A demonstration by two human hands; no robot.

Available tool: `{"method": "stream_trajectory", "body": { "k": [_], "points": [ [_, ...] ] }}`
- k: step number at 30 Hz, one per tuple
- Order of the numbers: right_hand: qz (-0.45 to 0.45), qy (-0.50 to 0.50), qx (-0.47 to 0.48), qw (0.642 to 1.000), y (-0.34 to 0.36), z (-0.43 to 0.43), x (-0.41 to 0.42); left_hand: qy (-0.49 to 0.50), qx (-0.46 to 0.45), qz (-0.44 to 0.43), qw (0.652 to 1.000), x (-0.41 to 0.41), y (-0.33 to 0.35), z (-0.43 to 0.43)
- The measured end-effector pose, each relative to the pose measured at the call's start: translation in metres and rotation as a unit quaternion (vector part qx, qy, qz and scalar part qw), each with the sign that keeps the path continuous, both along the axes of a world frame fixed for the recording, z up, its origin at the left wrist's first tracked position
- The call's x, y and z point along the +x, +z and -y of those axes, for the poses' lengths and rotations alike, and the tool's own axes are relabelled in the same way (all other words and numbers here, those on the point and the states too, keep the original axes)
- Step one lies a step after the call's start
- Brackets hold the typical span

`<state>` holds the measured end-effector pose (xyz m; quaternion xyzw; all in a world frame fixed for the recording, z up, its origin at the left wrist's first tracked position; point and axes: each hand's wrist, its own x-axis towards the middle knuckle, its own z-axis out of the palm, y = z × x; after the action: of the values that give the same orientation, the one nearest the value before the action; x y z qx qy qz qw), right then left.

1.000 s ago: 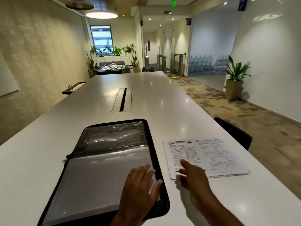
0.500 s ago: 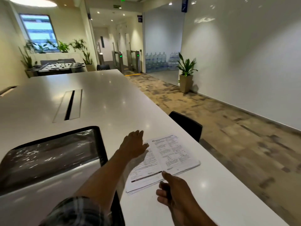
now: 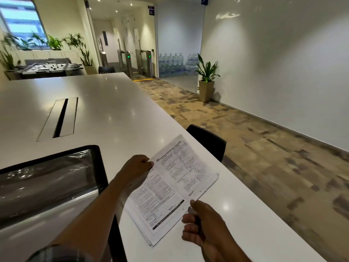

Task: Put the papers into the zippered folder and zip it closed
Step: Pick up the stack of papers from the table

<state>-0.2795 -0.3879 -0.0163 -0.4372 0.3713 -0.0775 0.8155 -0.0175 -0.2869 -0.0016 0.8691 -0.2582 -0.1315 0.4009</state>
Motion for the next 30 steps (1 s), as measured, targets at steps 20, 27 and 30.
{"method": "stream_trajectory", "body": {
  "k": [20, 27, 30],
  "points": [
    [0.196, -0.026, -0.420, 0.886, 0.069, 0.069, 0.022, -0.061, -0.394, -0.057, 0.915, -0.080, 0.076, -0.041],
    [0.135, -0.003, -0.430, 0.893, 0.034, 0.053, 0.021, 0.030, -0.347, -0.071, 0.935, -0.098, 0.027, -0.040],
    [0.156, -0.011, -0.443, 0.883, 0.047, 0.056, 0.023, 0.013, -0.329, -0.047, 0.943, -0.099, 0.036, -0.038]
  ]
}}
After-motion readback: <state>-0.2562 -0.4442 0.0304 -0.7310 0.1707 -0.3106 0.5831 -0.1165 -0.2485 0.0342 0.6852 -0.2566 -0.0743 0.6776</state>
